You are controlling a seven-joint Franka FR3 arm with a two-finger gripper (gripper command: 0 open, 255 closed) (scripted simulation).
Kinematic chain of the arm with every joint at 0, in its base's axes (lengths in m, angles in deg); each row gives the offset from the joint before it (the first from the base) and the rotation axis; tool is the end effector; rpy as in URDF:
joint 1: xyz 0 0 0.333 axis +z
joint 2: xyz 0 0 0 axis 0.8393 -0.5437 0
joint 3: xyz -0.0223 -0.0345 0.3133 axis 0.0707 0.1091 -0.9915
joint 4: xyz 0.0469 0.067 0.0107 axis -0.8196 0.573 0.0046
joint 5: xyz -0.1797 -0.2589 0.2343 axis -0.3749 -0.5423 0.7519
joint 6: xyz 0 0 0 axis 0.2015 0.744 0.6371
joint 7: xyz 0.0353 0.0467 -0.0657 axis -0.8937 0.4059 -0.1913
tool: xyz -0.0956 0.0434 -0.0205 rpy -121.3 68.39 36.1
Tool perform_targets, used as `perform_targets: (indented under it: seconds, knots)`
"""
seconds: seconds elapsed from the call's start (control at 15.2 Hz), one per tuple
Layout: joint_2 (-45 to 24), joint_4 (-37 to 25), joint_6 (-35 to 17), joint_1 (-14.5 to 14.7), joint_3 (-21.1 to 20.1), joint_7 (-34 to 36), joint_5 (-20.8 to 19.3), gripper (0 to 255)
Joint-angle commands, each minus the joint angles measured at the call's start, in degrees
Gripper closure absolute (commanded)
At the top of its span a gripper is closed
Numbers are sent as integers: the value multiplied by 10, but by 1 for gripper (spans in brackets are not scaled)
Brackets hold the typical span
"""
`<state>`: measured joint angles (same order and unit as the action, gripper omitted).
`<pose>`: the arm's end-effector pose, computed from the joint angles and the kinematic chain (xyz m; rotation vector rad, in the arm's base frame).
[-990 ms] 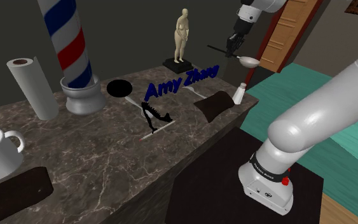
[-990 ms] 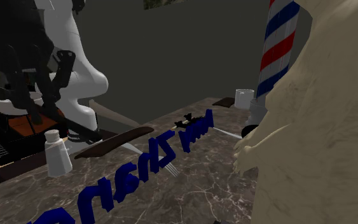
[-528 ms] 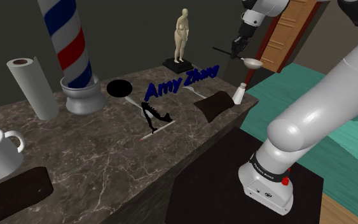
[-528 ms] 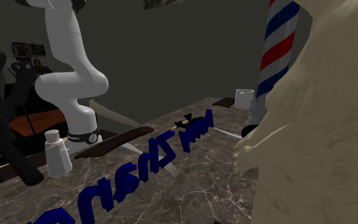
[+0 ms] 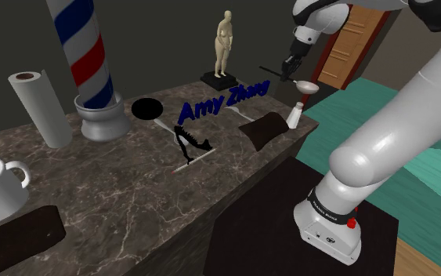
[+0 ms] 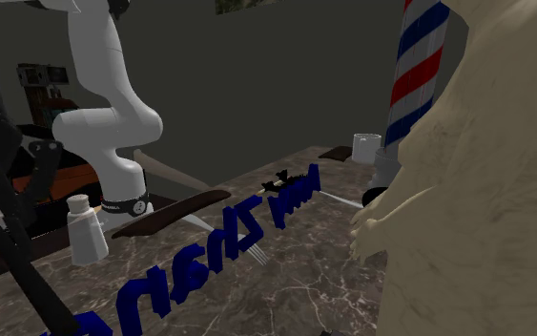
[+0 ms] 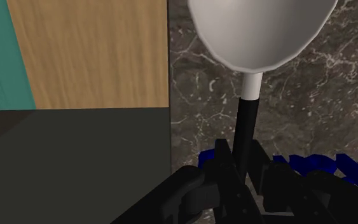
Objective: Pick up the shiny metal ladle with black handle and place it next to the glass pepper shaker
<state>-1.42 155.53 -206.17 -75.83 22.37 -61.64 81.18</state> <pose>0.3832 -0.3571 0.4557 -3.0415 0.1642 -0.1763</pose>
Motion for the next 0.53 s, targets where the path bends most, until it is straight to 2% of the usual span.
perform_targets:
  seconds: [0.0,0.46]
  knots:
    - [-4,12,-16,0,1,-3,3,255]
    - [-27,44,-67,1,3,-20,18,255]
